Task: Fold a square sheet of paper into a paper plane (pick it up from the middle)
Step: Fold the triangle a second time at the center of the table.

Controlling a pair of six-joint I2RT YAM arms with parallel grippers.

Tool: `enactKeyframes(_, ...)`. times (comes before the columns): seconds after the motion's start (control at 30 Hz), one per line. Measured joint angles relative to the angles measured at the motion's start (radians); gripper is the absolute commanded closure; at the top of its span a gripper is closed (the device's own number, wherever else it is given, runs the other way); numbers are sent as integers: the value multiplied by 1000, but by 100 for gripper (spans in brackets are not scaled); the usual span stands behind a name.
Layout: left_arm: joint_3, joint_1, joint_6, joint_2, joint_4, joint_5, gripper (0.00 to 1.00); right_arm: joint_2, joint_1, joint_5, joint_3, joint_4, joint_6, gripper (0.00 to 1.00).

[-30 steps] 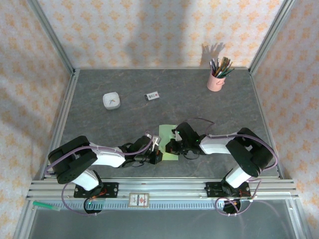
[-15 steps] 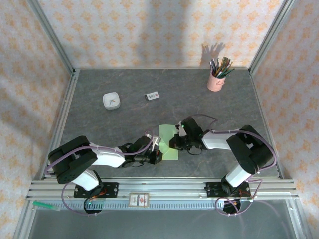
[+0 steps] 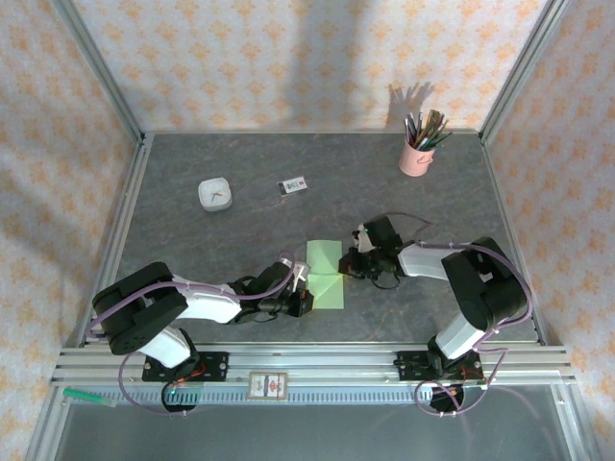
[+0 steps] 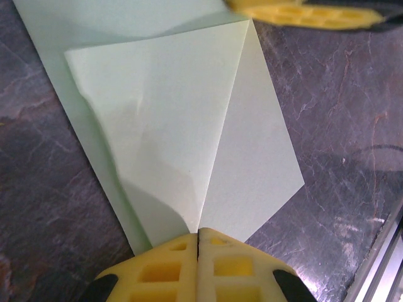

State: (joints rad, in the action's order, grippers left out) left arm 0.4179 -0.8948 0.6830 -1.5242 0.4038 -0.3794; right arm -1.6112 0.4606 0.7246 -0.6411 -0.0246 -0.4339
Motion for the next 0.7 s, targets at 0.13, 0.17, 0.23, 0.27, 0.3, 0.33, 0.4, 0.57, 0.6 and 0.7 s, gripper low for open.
enactKeyframes(0.13,0,0,0,2,-3,1,100,13,-43,-52,-30,49,23,97)
enactKeyframes(0.17,1,0,0,2,-4,2,100,27,-48,-61,-31,55,25,97)
enactKeyframes(0.23,3,0,0,2,-8,2,100,71,-47,-69,-31,69,23,96)
enactKeyframes(0.27,5,0,0,2,-11,2,100,100,-41,-71,-29,69,16,96)
enactKeyframes(0.3,6,0,0,3,-13,2,100,126,-32,-71,-26,63,8,96)
enactKeyframes(0.33,6,0,1,4,-15,2,100,154,-17,-71,-18,50,-3,96)
enactKeyframes(0.4,7,0,1,4,-18,2,100,186,23,-70,0,22,-27,96)
enactKeyframes(0.57,14,0,0,4,-30,2,100,158,143,-66,49,-48,-93,97)
enactKeyframes(0.6,17,0,0,4,-34,2,100,142,157,-65,51,-58,-102,97)
enactKeyframes(0.7,28,0,0,4,-54,2,100,91,182,-66,57,-95,-120,98)
